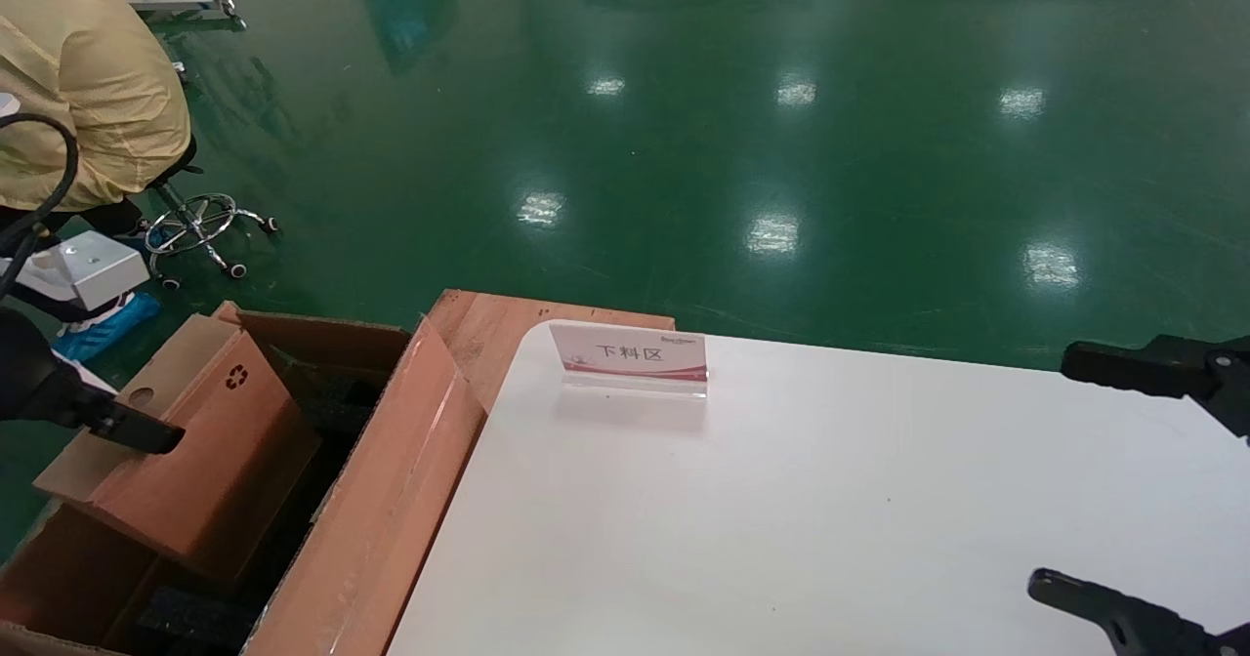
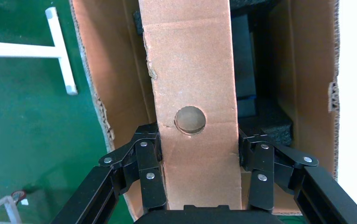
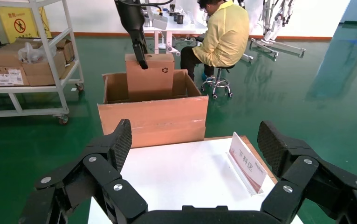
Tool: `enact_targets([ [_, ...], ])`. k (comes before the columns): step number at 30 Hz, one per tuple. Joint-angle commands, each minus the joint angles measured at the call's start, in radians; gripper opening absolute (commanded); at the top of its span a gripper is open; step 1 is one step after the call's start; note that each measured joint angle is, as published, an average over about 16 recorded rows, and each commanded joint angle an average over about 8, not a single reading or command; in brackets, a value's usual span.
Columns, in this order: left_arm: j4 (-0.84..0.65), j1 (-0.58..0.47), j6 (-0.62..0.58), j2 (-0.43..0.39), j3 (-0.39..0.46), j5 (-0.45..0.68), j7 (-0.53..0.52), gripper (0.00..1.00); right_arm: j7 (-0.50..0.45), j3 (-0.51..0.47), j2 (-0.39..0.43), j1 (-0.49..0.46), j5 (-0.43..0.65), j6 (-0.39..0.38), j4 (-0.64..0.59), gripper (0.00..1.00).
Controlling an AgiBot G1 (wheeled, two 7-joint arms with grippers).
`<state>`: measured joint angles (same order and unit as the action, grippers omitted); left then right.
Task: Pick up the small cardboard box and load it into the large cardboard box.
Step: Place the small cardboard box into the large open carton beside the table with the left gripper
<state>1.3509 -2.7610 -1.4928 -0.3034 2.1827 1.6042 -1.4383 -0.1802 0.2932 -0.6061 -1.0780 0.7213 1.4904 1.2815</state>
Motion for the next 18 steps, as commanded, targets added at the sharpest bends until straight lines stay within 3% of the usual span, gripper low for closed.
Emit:
enact_targets([
  [1,0.000,0.006,-0.001,0.000,0.001,0.007,-0.002,0.00,0.000,0.000,0.000,0.000,0.000,0.000,0.000,1.00],
  [18,-0.006,0.041,0.033,0.005,0.010,0.072,0.004,0.00,0.001,0.001,0.000,0.000,-0.001,0.000,0.000,1.00],
])
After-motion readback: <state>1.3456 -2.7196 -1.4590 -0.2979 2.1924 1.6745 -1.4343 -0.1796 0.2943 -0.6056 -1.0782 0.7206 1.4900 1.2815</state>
